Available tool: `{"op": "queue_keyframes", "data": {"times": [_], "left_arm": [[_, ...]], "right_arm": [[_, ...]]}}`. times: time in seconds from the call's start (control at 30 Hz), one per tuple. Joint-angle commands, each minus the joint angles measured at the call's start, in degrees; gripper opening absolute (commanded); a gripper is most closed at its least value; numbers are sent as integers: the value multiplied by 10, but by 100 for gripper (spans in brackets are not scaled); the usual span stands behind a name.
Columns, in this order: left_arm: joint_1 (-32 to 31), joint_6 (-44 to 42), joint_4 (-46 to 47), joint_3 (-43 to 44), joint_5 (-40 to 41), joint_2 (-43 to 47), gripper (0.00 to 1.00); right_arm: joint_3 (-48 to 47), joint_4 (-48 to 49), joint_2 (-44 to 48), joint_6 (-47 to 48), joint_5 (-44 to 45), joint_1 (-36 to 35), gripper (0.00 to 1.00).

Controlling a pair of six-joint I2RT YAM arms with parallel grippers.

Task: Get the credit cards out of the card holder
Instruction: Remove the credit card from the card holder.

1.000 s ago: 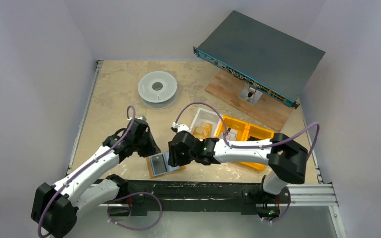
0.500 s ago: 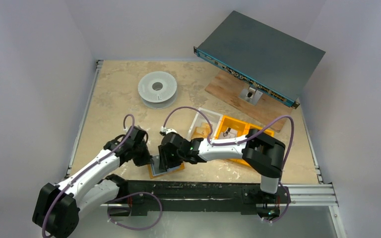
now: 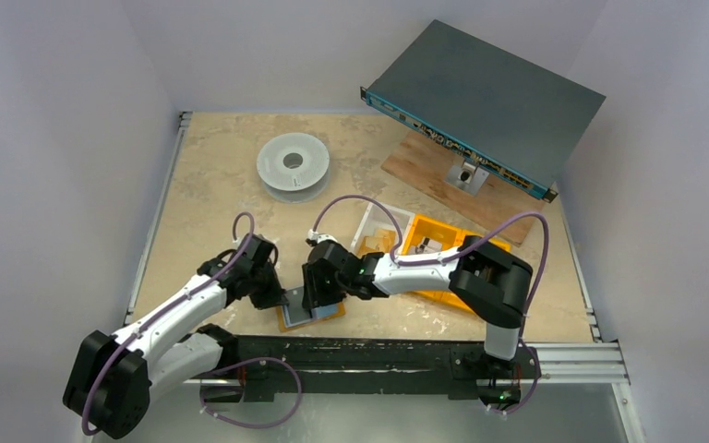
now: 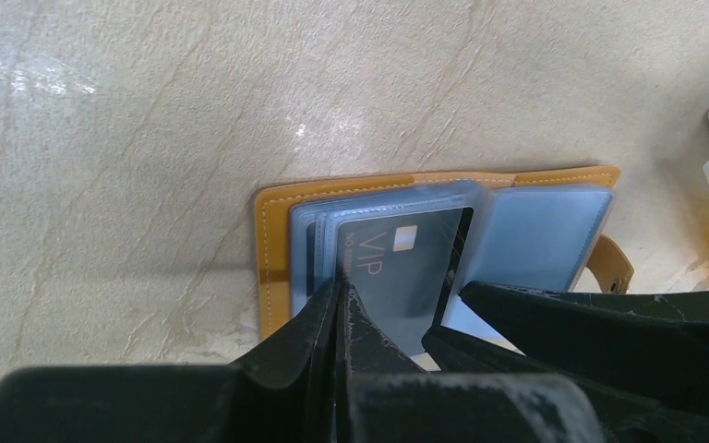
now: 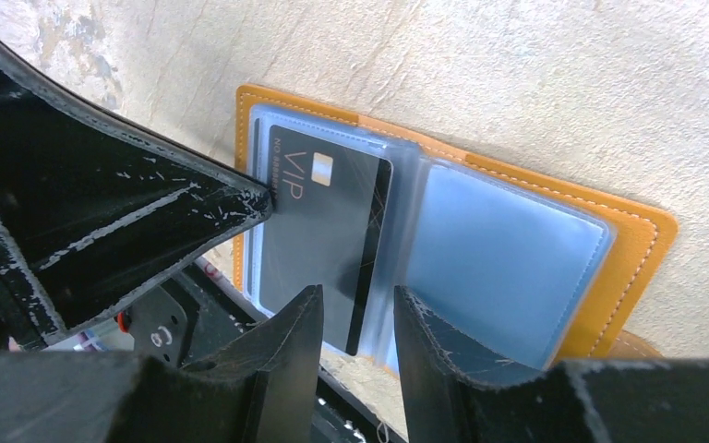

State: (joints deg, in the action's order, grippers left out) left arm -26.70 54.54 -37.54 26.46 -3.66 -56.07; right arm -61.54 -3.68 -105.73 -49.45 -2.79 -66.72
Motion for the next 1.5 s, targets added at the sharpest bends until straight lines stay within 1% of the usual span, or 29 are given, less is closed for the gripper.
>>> {"op": "queue_keyframes", "data": {"times": [0.0,0.37,0.6,0.9,1.1,1.23,1.33,1.47], "left_arm": [[4,5,16,-4,-2,-10,0],[3,13,72,-28,-41,-45,0],[4,17,51,-27,-15,-53,0],[3,25,50,-24,-9,-67,0],[3,25,53,-26,-12,-68,0],[3,26,53,-27,-13,-68,0],[3,29,53,-27,-13,-68,0],[3,30,53,-27,-12,-68,0]], "right_arm": [[15,33,-2,2,-20,7,35],[65,120,-15,-25,-84,29,34],[106,172,11,-43,-105,49,34],[186,294,38,-99,-155,75,33],[212,374,16,-141,-189,84,27],[234,424,9,-170,-197,89,21],[248,439,15,-179,-193,95,18],[256,438,22,-179,-187,98,11]]}}
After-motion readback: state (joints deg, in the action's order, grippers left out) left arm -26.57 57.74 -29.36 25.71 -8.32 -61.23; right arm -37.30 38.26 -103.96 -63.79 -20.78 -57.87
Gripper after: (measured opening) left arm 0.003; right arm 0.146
